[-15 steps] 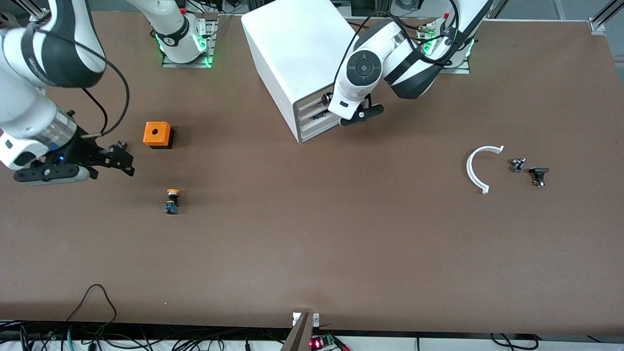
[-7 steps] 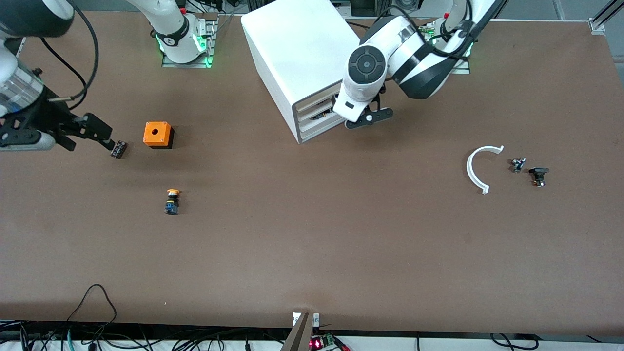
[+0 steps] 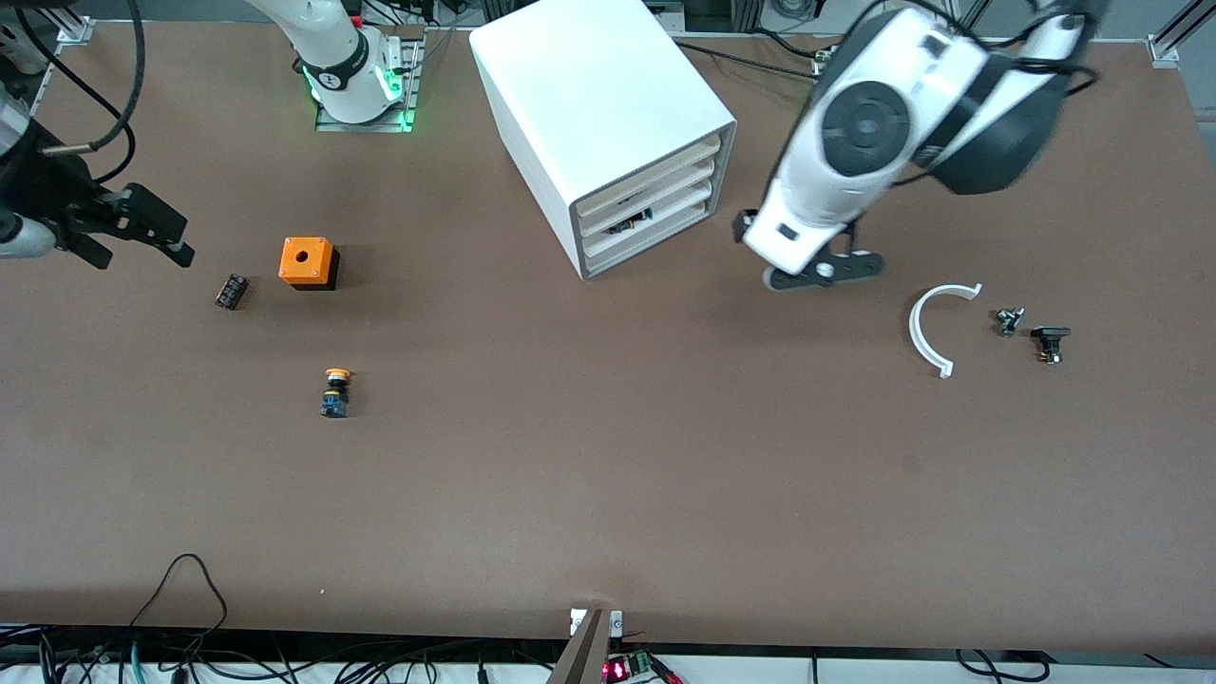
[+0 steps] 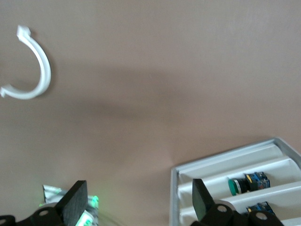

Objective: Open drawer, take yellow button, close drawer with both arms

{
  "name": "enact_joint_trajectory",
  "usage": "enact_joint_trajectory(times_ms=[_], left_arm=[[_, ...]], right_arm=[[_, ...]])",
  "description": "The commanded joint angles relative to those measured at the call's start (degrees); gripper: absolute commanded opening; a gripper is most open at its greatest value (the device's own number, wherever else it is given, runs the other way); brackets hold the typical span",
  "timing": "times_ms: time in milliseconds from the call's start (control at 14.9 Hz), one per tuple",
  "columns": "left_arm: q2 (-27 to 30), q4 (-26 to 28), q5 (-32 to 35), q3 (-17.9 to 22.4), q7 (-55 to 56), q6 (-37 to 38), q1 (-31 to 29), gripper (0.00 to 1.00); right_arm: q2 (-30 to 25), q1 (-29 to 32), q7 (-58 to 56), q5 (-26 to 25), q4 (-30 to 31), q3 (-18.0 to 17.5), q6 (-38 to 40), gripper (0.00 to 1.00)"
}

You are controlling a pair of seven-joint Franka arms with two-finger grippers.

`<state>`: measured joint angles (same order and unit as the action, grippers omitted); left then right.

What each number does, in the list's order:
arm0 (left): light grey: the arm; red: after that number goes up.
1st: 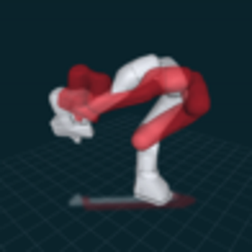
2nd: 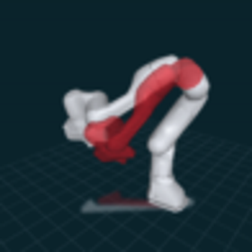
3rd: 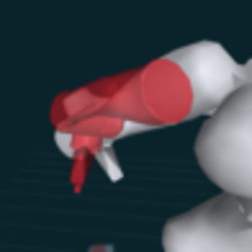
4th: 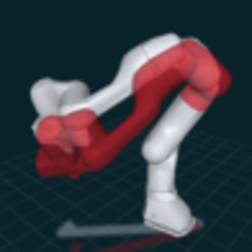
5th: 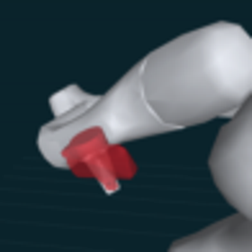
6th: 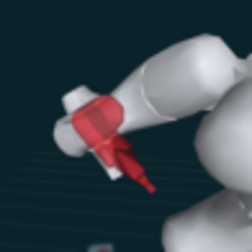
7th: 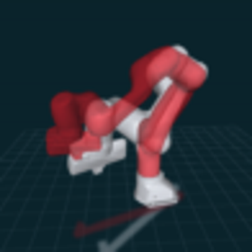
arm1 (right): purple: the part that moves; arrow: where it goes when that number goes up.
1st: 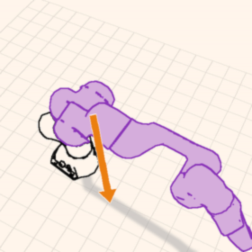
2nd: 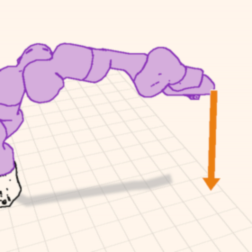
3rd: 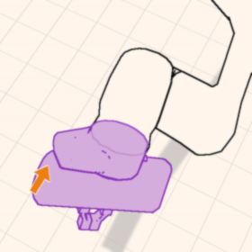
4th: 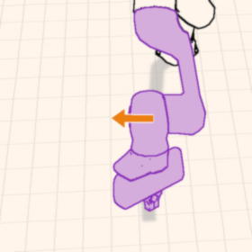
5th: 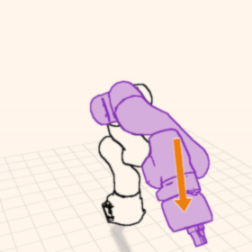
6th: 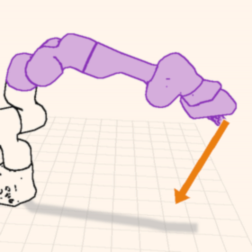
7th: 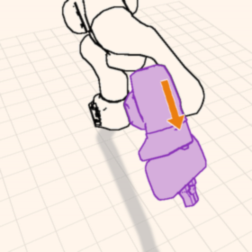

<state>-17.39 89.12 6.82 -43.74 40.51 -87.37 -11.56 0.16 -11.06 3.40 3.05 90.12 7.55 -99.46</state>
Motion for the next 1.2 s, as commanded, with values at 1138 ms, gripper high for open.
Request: enact_joint_trajectory(times_ms=[1138], left_arm=[[15.71, 6.75, -4.33, 23.75, -50.34, -9.4, -2.36, 0.99]], right_arm=[[1.78, -0.8, 0.38, 0.29, -7.24, 0.0, 4.54, 0.99]])
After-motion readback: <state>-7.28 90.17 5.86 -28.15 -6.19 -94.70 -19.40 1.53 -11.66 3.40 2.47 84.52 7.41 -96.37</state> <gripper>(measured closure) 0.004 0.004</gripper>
